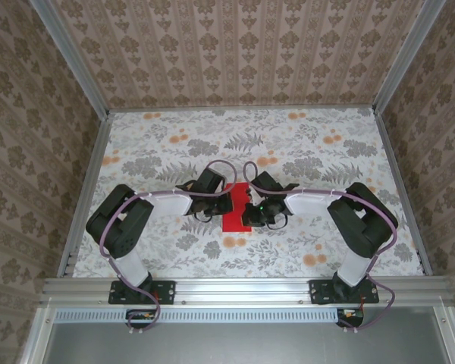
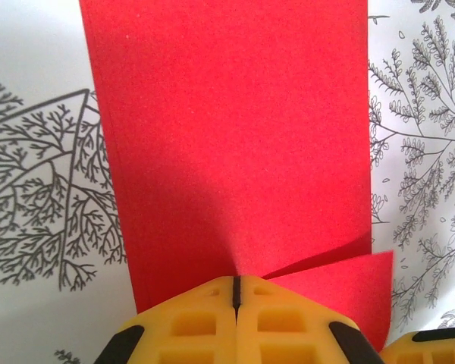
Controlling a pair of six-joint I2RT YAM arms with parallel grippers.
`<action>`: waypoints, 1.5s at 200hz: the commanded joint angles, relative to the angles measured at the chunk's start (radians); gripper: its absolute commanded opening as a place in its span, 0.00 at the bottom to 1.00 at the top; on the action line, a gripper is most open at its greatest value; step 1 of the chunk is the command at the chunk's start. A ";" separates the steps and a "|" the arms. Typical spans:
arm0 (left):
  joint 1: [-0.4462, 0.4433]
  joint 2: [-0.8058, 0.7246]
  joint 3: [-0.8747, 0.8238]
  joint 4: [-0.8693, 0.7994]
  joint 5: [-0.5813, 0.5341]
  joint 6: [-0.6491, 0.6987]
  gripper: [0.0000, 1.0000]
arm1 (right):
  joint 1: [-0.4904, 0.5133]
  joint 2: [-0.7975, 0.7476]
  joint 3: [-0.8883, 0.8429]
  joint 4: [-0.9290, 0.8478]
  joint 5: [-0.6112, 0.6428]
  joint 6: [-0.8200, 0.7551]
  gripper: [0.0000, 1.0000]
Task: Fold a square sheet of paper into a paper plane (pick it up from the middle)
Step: Fold the triangle a second time at the center of the table.
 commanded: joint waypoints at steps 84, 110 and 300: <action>-0.017 -0.125 -0.089 0.074 0.065 -0.082 0.08 | -0.009 0.008 -0.076 0.058 0.005 0.064 0.03; -0.048 -0.110 -0.129 0.150 0.079 -0.119 0.04 | -0.009 0.014 -0.073 0.057 0.003 0.065 0.02; -0.029 0.011 -0.106 0.120 0.101 -0.102 0.03 | -0.011 0.039 -0.080 -0.006 0.040 0.041 0.02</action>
